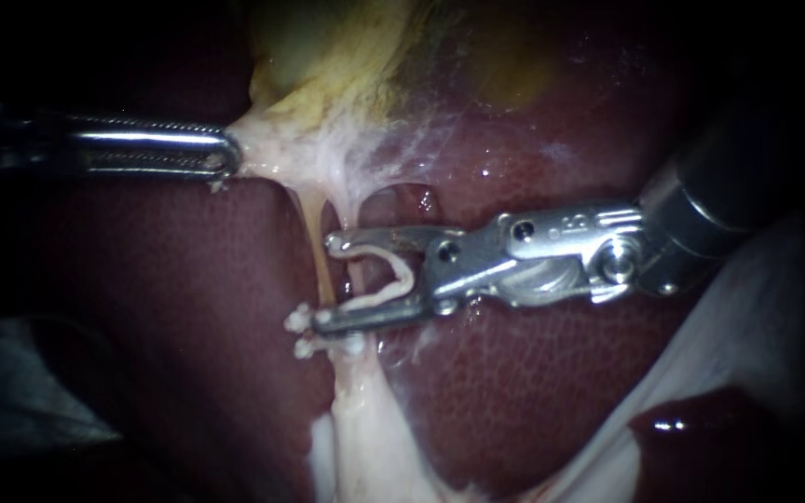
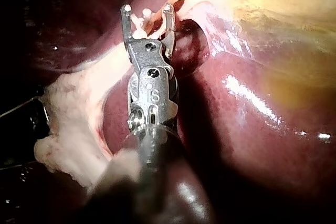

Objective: Clipping third clip left tube

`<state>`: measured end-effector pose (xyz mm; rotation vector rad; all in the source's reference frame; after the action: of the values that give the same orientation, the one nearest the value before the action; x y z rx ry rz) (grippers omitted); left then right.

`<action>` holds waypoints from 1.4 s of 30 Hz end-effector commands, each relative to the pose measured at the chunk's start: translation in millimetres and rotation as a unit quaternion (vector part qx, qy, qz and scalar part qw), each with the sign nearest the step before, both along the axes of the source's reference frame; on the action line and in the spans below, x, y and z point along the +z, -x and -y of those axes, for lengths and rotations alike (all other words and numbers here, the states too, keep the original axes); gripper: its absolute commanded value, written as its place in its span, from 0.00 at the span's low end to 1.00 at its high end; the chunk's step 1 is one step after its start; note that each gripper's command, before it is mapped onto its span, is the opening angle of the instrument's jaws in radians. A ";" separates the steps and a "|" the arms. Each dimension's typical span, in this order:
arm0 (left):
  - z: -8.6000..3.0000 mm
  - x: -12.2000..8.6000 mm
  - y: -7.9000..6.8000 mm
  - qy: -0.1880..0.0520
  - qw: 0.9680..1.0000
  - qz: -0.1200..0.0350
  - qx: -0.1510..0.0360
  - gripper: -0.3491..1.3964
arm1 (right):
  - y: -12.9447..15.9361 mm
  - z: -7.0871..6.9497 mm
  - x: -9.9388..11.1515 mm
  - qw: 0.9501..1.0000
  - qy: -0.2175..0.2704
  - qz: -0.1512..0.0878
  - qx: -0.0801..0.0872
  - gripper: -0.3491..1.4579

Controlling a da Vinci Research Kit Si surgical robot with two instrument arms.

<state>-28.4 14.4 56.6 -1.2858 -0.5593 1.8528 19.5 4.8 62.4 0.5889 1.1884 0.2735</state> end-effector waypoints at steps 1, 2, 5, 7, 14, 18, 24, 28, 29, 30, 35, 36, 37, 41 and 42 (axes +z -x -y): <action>0.0 0.0 0.0 0.000 1.000 0.000 0.000 0.00 | 0.1 -0.1 0.6 1.000 -0.003 0.000 -0.002 0.47; 0.0 0.0 0.0 0.000 1.000 0.000 0.000 0.00 | 0.2 -0.2 1.2 1.000 -0.005 -0.001 -0.004 0.47; 0.0 0.0 0.0 0.000 1.000 0.000 0.000 0.00 | 0.4 -0.3 2.9 1.000 -0.010 -0.002 -0.008 0.47; 0.0 0.0 0.0 0.000 1.000 0.000 0.000 0.00 | 0.4 -0.3 3.8 1.000 -0.008 -0.003 -0.010 0.47; 0.0 0.0 0.0 0.000 1.000 0.000 0.000 0.00 | -1.4 -0.5 4.5 0.998 -0.033 -0.044 -0.018 0.46; 0.0 0.0 0.0 0.000 1.000 0.000 0.000 0.00 | -3.0 -0.6 4.3 0.996 -0.051 -0.068 -0.025 0.45; 0.0 0.0 0.0 0.000 1.000 0.000 0.000 0.00 | -4.3 -0.4 3.5 0.991 -0.075 -0.105 -0.023 0.44; 0.0 0.0 0.0 0.000 1.000 0.000 0.000 0.00 | -4.4 -0.3 2.0 0.990 -0.078 -0.115 -0.023 0.44; 0.0 0.0 0.0 0.000 1.000 0.000 0.000 0.00 | -4.2 -0.2 1.4 0.990 -0.079 -0.115 -0.024 0.43; 0.0 0.0 0.0 0.000 1.000 0.000 0.000 0.00 | -4.1 -0.2 0.9 0.990 -0.082 -0.114 -0.024 0.43; 0.0 0.0 0.0 0.000 1.000 0.000 0.000 0.00 | -3.2 -1.1 -1.9 0.991 -0.084 -0.107 -0.007 0.39; 0.0 0.0 0.0 0.000 1.000 0.000 0.000 0.00 | -3.1 -1.3 -2.3 0.991 -0.084 -0.105 -0.003 0.38; 0.0 0.0 0.0 0.000 1.000 0.000 0.000 0.00 | -2.9 -1.6 -2.6 0.991 -0.085 -0.104 -0.001 0.36; 0.0 0.0 0.1 0.000 1.000 0.000 0.000 0.00 | -2.2 -2.2 -3.0 0.991 -0.087 -0.097 0.009 0.22; 0.0 0.0 0.1 0.000 1.000 0.000 0.000 0.00 | -2.2 -2.2 -2.9 0.991 -0.090 -0.095 0.010 0.18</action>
<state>-28.5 14.4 56.6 -1.2862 -0.5590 1.8532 21.6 7.1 59.6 0.7725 1.3638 0.3526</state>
